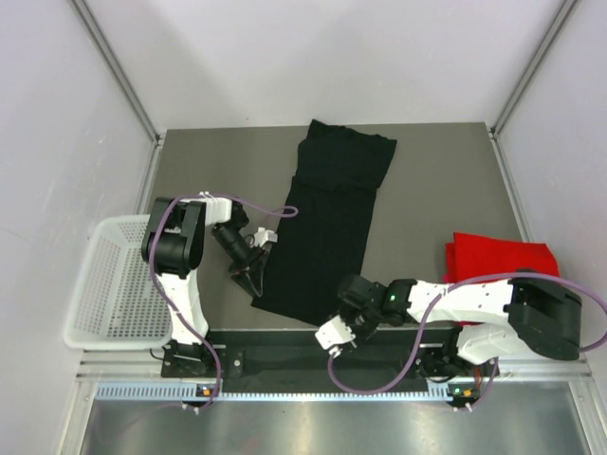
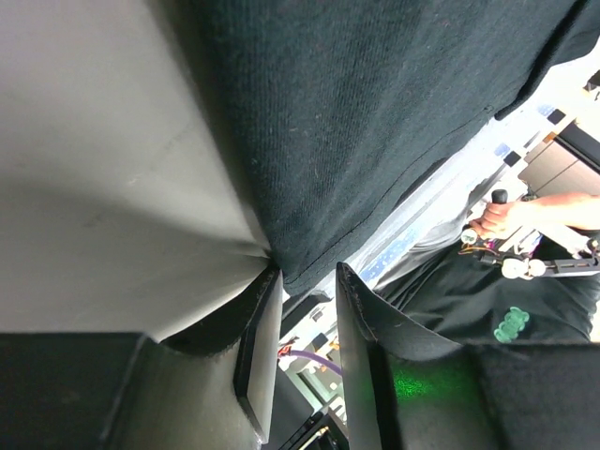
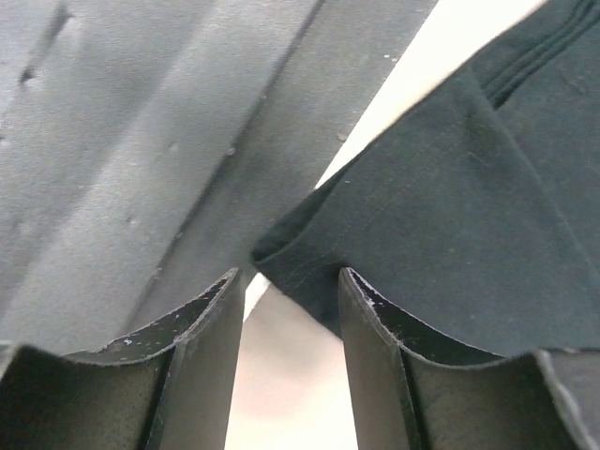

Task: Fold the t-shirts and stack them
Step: Fold the tshirt

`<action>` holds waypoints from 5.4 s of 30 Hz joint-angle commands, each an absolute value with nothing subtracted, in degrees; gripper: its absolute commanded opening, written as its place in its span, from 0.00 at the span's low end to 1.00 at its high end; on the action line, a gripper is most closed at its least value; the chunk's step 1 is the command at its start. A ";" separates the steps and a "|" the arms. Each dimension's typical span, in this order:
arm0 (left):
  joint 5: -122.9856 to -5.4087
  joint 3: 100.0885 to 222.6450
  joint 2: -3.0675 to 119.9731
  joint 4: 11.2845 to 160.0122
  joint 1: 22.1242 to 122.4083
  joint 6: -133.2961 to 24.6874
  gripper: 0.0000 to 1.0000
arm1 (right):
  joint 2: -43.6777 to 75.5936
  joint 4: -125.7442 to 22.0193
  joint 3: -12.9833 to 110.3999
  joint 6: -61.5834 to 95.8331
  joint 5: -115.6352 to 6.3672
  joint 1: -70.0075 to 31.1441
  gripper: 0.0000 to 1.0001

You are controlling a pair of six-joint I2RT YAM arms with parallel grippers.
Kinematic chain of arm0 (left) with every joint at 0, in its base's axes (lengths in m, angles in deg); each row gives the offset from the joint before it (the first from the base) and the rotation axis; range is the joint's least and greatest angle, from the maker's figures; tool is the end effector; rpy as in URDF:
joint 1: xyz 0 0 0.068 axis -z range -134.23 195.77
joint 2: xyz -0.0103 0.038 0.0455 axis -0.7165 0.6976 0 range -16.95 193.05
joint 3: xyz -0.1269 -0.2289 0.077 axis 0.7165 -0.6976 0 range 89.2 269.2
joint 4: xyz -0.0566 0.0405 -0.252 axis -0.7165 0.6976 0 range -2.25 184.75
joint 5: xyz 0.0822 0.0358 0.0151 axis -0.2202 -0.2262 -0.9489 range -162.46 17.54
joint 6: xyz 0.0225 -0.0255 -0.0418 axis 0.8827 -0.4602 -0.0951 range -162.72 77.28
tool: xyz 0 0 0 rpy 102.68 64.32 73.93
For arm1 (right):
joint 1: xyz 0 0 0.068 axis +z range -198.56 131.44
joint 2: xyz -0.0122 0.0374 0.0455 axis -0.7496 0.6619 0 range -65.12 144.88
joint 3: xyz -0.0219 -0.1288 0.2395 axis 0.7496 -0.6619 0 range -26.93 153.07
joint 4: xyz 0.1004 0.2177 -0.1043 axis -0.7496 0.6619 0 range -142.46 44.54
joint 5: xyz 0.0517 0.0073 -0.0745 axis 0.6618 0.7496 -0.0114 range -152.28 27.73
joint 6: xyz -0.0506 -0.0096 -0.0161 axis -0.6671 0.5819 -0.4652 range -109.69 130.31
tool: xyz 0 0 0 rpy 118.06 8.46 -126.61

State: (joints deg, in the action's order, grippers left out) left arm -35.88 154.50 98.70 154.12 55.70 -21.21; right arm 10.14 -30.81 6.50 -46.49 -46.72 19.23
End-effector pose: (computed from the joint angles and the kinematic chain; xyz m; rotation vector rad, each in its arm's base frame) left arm 0.2828 -0.0710 0.1095 -0.5083 -2.5579 0.9171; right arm 0.0758 0.2108 0.1532 -2.4095 1.1681 0.4241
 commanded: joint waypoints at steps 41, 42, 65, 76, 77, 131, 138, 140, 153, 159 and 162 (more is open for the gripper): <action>-35.28 185.05 98.70 160.52 57.02 -19.78 0.00 | 5.54 -34.00 16.14 -43.13 -51.55 -2.67 0.00; -35.80 187.17 100.54 160.61 57.10 -19.96 0.00 | 6.59 -34.26 16.66 -43.48 -51.55 -3.38 0.00; -42.14 223.05 121.47 149.63 60.01 -28.13 0.00 | 27.50 -40.24 35.74 -40.40 -50.76 -19.55 0.00; -43.01 227.01 125.78 145.41 60.09 -29.98 0.00 | 35.15 -42.70 41.53 -38.65 -52.17 -23.33 0.00; -43.28 227.18 126.13 145.23 60.09 -30.07 0.00 | 35.68 -42.70 41.89 -38.47 -52.08 -23.42 0.00; -50.41 198.19 104.51 143.19 59.66 -40.18 0.57 | 19.78 -32.71 26.96 -43.82 -35.48 -24.83 0.48; -49.34 190.09 104.33 141.45 59.57 -38.68 0.60 | 22.94 -30.57 26.25 -43.83 -32.31 -22.72 0.51; -49.69 190.62 105.12 141.72 59.48 -38.59 0.60 | 24.17 -31.18 26.51 -44.01 -32.91 -21.84 0.50; -49.61 191.85 110.14 139.17 59.13 -39.12 0.61 | 29.09 -33.29 28.88 -42.78 -32.92 -17.36 0.50; -49.08 191.85 112.07 139.52 58.42 -38.77 0.58 | 30.94 -34.35 29.41 -42.60 -33.97 -17.27 0.50; -49.17 191.68 112.42 140.66 58.34 -38.24 0.52 | 31.47 -35.05 29.24 -42.69 -34.68 -17.18 0.49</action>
State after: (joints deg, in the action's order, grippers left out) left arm -49.24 190.95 110.48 140.92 58.63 -39.26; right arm 31.10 -32.45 26.90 -42.46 -35.49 -17.90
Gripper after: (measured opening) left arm 0.535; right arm 0.495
